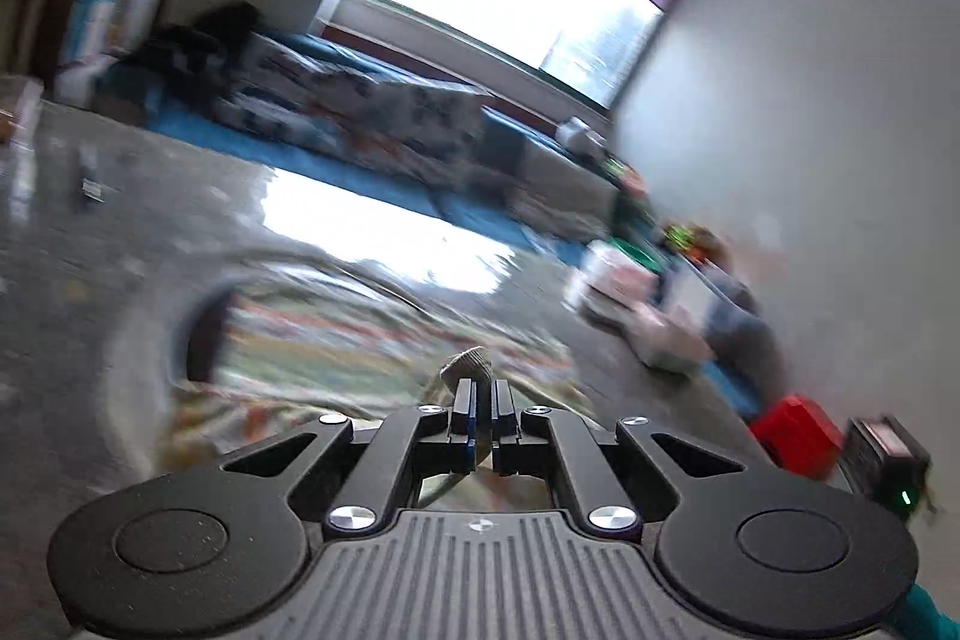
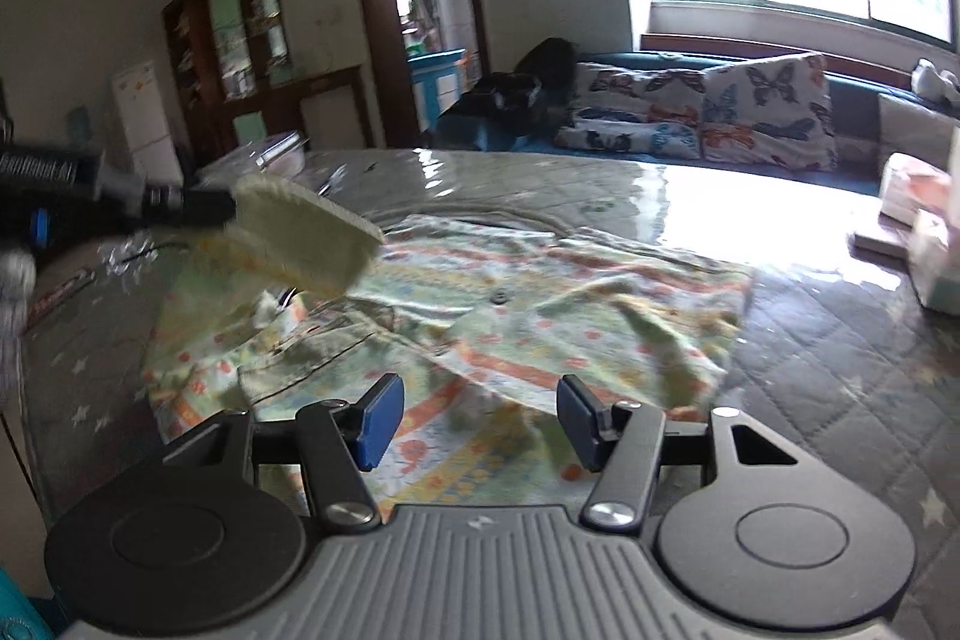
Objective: Fold clothes
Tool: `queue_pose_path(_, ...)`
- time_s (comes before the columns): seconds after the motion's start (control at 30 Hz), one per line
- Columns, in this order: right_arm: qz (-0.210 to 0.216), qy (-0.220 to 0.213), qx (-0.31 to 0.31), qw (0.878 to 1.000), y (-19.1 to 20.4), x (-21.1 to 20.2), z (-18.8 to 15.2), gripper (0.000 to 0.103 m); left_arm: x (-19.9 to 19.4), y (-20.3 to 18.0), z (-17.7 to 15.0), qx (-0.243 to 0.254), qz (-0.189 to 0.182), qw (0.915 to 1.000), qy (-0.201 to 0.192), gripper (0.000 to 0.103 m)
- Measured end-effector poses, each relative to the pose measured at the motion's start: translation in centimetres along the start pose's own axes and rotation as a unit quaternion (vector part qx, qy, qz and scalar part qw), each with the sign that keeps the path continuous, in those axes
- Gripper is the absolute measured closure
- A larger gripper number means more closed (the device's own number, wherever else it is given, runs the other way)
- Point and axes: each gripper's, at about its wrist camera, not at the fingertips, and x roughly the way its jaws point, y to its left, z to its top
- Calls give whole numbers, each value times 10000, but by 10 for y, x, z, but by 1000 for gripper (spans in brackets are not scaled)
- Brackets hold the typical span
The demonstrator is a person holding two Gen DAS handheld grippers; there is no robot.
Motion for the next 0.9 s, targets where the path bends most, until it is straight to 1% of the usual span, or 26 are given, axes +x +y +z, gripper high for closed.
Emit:
queue_pose_path(0.1, -135, -34, 173, 9998, -9, -4, 0, 50, 22, -19, -14, 246, -348, 9980, 475, 98)
queue_pose_path(0.13, -162, -37, 240, 9996, -12, -6, 0, 54, 26, -23, -20, 328, -386, 9969, 601, 98)
queue_pose_path(0.2, -195, -41, 372, 9991, -17, -7, 1, 56, 33, -28, -31, 495, -489, 9939, 857, 97)
queue_pose_path(0.27, -123, -11, 516, 9986, -21, -7, 1, 60, 36, -30, -38, 588, -492, 9917, 1035, 96)
queue_pose_path(0.33, -19, 57, 558, 9984, -19, -5, 1, 64, 34, -28, -42, 736, -522, 9896, 1120, 96)
queue_pose_path(0.37, 28, 106, 531, 9985, -16, -2, 1, 64, 32, -28, -43, 815, -515, 9887, 1145, 95)
queue_pose_path(0.47, 168, 253, 447, 9985, -6, 6, 1, 67, 22, -20, -41, 952, -404, 9886, 1095, 80)
queue_pose_path(0.53, 258, 351, 391, 9983, 0, 11, 1, 67, 12, -13, -38, 1015, -304, 9890, 1030, 77)
queue_pose_path(0.6, 274, 455, 319, 9981, 7, 16, 0, 68, 3, -5, -35, 1038, -243, 9898, 945, 69)
queue_pose_path(0.77, 186, 760, 258, 9966, 14, 30, -6, 68, -7, 24, -27, 893, 243, 9929, 754, 68)
queue_pose_path(0.83, 112, 846, 263, 9960, 14, 37, -9, 68, -9, 38, -25, 756, 444, 9933, 748, 68)
queue_pose_path(0.9, 75, 873, 273, 9958, 14, 42, -11, 67, -12, 47, -24, 666, 549, 9937, 715, 68)
